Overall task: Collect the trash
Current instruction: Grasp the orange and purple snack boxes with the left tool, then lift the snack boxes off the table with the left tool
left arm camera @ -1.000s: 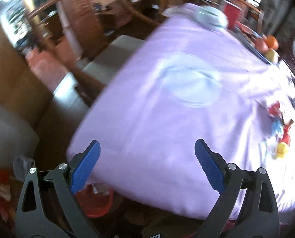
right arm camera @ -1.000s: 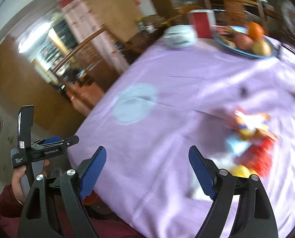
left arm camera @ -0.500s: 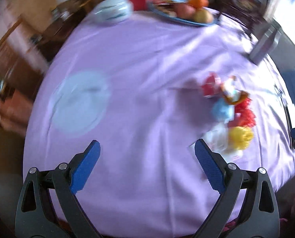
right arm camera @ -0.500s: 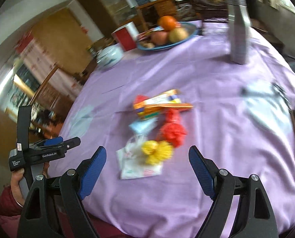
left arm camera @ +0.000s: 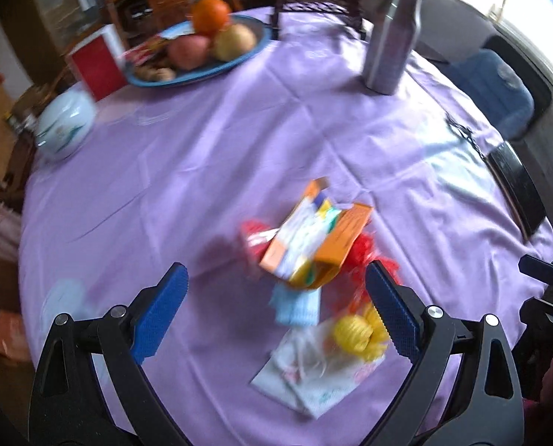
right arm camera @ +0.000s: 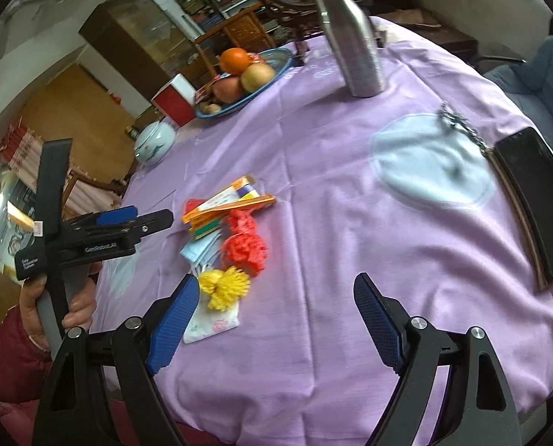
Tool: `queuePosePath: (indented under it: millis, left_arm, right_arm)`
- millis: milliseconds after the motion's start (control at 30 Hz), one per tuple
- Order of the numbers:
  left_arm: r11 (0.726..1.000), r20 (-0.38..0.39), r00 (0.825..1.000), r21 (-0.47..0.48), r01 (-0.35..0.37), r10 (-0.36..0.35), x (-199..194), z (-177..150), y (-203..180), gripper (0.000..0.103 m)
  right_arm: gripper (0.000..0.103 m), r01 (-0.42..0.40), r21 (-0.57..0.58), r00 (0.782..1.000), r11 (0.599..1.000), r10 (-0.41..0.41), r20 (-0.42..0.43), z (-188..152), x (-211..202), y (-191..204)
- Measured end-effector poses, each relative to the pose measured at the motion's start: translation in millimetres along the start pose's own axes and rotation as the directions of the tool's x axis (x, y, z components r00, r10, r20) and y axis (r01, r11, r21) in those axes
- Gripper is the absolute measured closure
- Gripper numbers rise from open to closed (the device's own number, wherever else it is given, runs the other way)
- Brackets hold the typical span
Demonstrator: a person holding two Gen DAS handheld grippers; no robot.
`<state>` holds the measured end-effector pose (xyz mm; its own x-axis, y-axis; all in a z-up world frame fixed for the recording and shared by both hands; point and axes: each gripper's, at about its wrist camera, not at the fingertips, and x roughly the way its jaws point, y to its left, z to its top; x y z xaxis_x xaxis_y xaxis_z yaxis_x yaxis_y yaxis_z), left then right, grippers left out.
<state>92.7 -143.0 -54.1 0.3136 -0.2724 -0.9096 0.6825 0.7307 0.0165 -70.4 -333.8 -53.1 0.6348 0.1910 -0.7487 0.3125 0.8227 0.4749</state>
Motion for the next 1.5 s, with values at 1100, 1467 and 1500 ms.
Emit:
queuePosePath:
  millis: [1100, 1467, 1500]
  left_arm:
    - [0.947, -0.173, 0.935, 0.029, 0.319, -0.309, 85.9, 36.9, -9.7, 0.043]
    - [0.949, -0.033, 0.949, -0.056, 0.311, -0.313, 30.9, 37.5, 13.3, 0.043]
    - [0.949, -0.027, 0.950, -0.062, 0.310, -0.312, 27.9, 36.1, 15.5, 0.043]
  right_arm:
    - [0.019, 0.115, 0.118, 0.993, 0.986, -0.113, -0.025, -5.8, 10.4, -24.5]
    - [0.019, 0.080, 0.063, 0.997, 0.995, -0.078, -0.029, 1.4, 14.8, -11.5]
    - [0.019, 0.076, 0.058, 0.997, 0.995, -0.074, -0.029, 1.6, 15.2, -10.2]
